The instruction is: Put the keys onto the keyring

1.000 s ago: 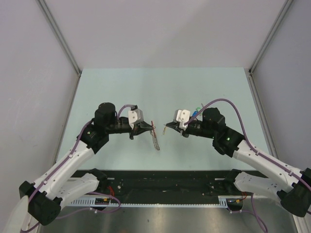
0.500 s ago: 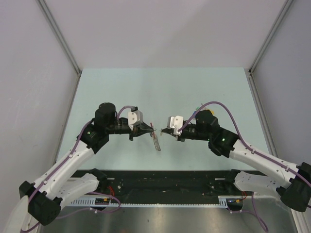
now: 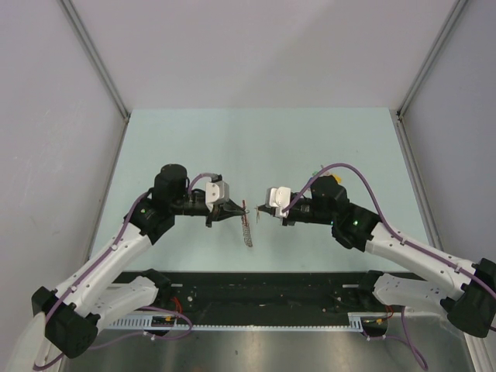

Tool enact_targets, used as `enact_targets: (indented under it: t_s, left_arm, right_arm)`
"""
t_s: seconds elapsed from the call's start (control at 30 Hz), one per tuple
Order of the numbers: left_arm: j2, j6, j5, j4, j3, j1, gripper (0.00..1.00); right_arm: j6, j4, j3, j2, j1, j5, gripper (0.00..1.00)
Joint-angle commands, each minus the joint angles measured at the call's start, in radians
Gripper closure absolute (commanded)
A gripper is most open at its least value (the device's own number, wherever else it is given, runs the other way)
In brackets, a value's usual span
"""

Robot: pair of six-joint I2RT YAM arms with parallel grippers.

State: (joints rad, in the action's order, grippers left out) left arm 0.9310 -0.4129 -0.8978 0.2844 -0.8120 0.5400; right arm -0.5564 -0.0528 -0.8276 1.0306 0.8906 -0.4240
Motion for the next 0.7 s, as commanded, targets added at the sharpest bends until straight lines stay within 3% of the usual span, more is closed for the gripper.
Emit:
enact_targets:
  t_s: [0.0, 0.67]
  left_arm:
    - [-0.001, -0.049, -0.055, 0.004, -0.050, -0.003, 1.00]
    - [-0.003, -0.053, -0.067, 0.009, -0.052, -0.003, 1.00]
  right_arm:
    - [-0.025, -0.001, -0.047, 0.000, 0.014, -0.004, 1.00]
    - [-0.046, -0.030, -0.071, 0.031, 0.044, -0.010, 1.00]
